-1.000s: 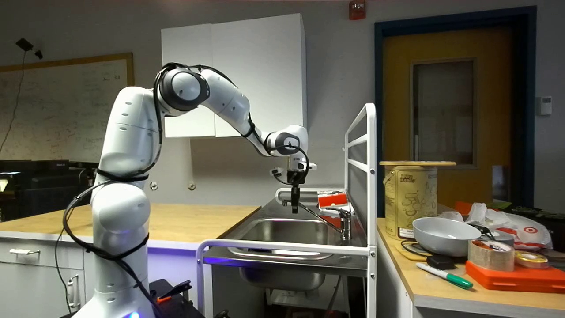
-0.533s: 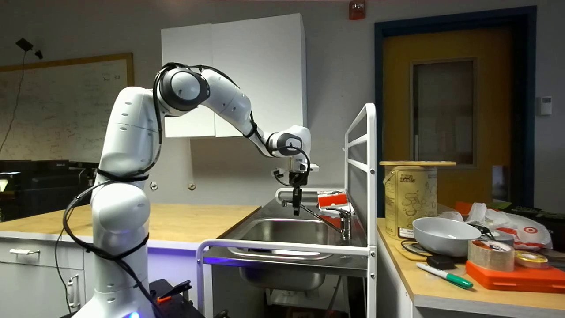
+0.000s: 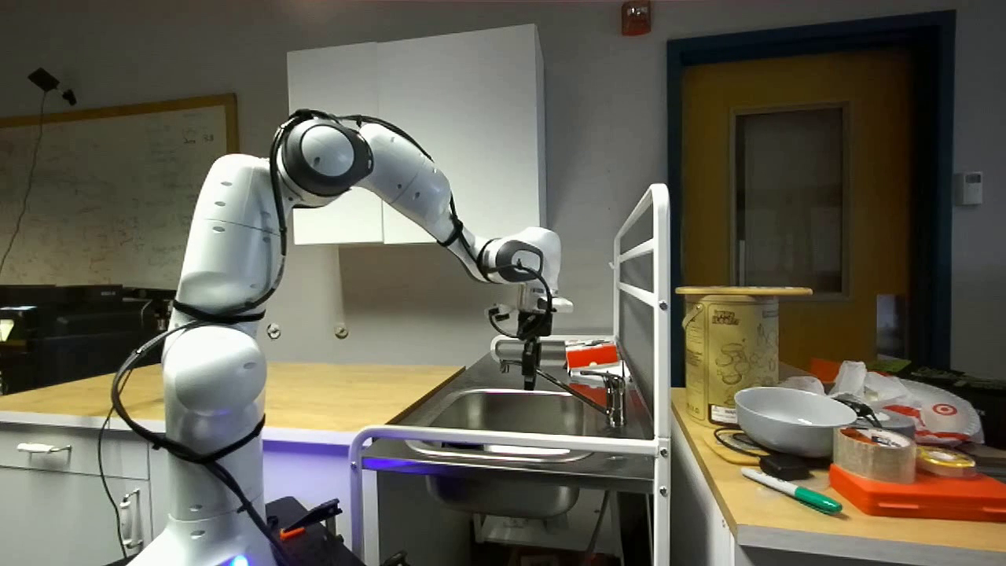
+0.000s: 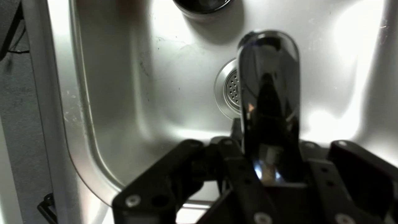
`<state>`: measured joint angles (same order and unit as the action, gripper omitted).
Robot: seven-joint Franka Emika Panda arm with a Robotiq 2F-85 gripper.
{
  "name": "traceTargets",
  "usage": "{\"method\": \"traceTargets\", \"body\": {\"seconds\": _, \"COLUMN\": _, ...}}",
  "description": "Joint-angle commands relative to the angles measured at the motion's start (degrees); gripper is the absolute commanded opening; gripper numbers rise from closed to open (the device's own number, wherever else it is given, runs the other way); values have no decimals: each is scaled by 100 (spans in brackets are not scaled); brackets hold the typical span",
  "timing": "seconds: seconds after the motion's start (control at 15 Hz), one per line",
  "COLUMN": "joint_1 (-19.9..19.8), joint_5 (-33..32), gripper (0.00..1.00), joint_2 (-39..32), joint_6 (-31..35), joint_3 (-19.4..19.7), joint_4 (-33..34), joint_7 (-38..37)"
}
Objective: Turn the tap nozzle to the right
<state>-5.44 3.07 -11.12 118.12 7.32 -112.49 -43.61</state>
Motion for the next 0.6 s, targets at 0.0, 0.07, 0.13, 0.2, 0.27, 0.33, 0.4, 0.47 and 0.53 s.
{"method": "traceTargets", "body": {"seconds": 0.0, "joint_1": -41, "joint_5": 149, "gripper": 14, "joint_2": 155, "joint_6": 22, "joint_3": 70, "joint_4": -199, "joint_7": 82}}
{"method": "traceTargets", "body": {"seconds": 0.07, "joint_1": -46, "joint_5": 149, "gripper": 14, "joint_2": 158, "joint_6": 31, "joint_3": 76, "joint_4": -220, "joint_7": 82}}
{"method": "traceTargets", "body": {"seconds": 0.13, "joint_1": -51, "joint_5": 146, "gripper": 13, "joint_2": 162, "joint_6": 38, "joint_3": 80, "joint_4": -236, "joint_7": 80}}
{"method": "traceTargets", "body": {"seconds": 0.2, "joint_1": -53, "joint_5": 145, "gripper": 14, "joint_2": 159, "joint_6": 46, "joint_3": 86, "joint_4": -246, "joint_7": 78}}
{"method": "traceTargets", "body": {"seconds": 0.27, "joint_1": -50, "joint_5": 142, "gripper": 14, "joint_2": 162, "joint_6": 51, "joint_3": 90, "joint_4": -257, "joint_7": 77}}
{"method": "traceTargets", "body": {"seconds": 0.33, "joint_1": -48, "joint_5": 140, "gripper": 13, "joint_2": 160, "joint_6": 56, "joint_3": 92, "joint_4": -263, "joint_7": 75}}
{"method": "traceTargets", "body": {"seconds": 0.4, "joint_1": -45, "joint_5": 135, "gripper": 13, "joint_2": 159, "joint_6": 58, "joint_3": 92, "joint_4": -267, "joint_7": 73}}
{"method": "traceTargets", "body": {"seconds": 0.47, "joint_1": -41, "joint_5": 128, "gripper": 14, "joint_2": 158, "joint_6": 57, "joint_3": 92, "joint_4": -268, "joint_7": 71}}
{"method": "traceTargets", "body": {"seconds": 0.53, "joint_1": -33, "joint_5": 106, "gripper": 14, "joint_2": 167, "joint_6": 56, "joint_3": 91, "joint_4": -272, "joint_7": 59}}
